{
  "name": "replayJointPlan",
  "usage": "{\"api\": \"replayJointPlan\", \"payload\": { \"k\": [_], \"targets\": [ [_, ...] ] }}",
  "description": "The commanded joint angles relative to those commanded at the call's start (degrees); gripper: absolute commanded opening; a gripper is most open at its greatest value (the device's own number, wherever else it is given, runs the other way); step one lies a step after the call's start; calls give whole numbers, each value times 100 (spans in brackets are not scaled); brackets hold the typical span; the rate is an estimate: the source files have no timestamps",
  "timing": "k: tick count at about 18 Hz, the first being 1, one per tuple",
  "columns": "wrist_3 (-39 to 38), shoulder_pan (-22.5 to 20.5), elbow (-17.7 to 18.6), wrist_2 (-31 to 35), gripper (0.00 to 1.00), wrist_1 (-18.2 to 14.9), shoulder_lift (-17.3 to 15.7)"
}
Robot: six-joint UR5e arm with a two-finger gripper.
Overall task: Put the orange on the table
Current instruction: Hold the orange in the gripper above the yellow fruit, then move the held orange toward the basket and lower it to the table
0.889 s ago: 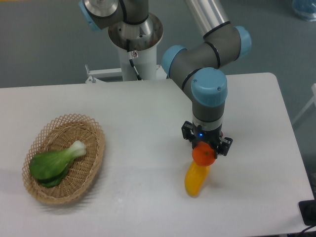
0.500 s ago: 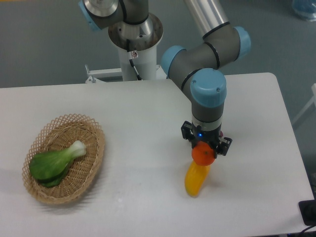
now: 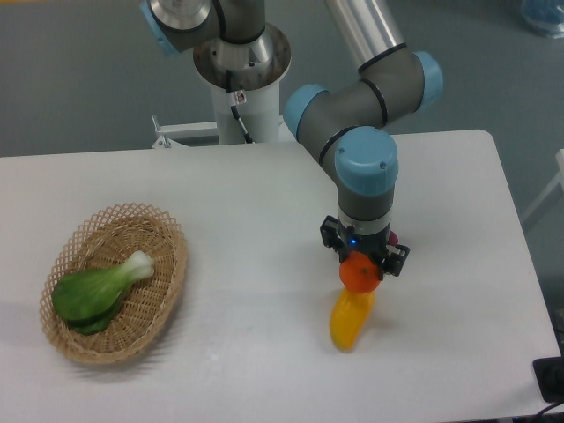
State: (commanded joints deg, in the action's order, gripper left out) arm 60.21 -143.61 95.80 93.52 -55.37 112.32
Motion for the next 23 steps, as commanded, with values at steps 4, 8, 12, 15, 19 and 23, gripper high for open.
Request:
{"api": "replayJointPlan", "payload": {
  "k": [4,8,12,15,19,23],
  "targets": [
    [-106,18,149,0,75,44,18],
    [-132,245,404,44,75,167,0],
    [-115,395,492,35,79,149,-18],
    [-97,641,650,35,79,70,-26],
    [-70,765,844,35,92,79,-53],
    [-79,791,835,9,99,114,-61]
  ]
}}
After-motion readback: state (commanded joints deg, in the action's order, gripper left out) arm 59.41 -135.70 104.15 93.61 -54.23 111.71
